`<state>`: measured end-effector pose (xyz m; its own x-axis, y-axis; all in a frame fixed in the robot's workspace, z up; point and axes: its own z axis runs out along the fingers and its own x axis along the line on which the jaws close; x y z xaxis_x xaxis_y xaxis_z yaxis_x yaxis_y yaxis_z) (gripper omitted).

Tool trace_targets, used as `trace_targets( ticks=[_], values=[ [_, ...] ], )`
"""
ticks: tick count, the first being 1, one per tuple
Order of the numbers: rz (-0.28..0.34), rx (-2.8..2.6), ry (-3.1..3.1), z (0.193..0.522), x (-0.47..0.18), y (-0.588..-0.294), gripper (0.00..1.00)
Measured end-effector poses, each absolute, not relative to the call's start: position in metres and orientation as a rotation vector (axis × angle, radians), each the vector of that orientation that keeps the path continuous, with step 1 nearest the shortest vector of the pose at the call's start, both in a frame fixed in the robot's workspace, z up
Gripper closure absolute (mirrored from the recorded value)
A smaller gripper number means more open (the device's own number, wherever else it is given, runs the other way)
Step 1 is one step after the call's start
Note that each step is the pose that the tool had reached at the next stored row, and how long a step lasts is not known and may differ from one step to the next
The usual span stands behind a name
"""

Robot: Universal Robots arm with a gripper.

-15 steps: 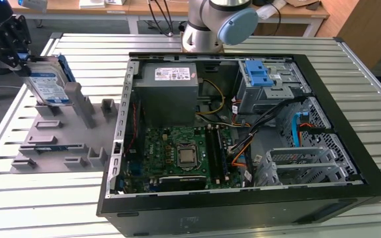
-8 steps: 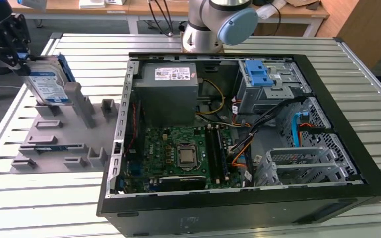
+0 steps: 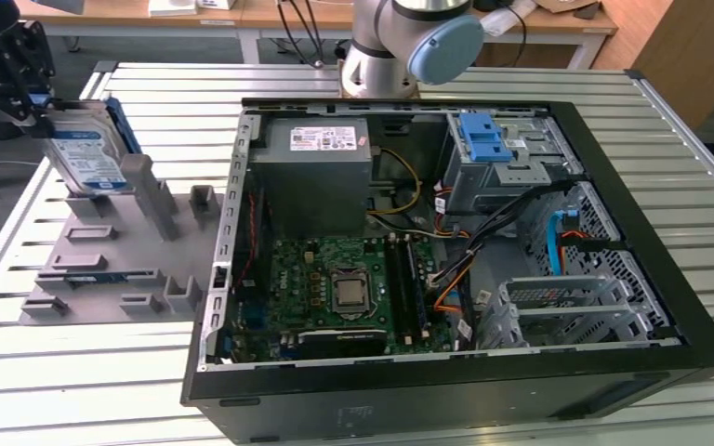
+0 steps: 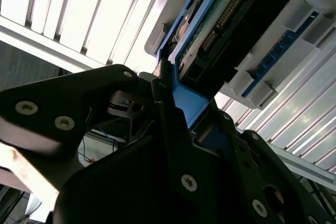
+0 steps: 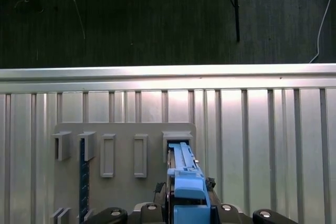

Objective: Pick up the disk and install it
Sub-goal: 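Pick up the disk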

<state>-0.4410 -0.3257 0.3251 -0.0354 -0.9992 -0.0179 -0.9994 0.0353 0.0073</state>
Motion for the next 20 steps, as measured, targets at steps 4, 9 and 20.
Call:
trace_targets(
  ticks=[4, 9, 20],
  values=[
    [0.028, -2.176, 2.255, 0.3279, -0.441, -0.3257, 0.63],
    [0.028, -2.176, 2.255, 0.3302, -0.441, -0.3257, 0.63],
    [0.028, -2.176, 2.254, 0.335, -0.441, -0.3257, 0.63]
  ],
)
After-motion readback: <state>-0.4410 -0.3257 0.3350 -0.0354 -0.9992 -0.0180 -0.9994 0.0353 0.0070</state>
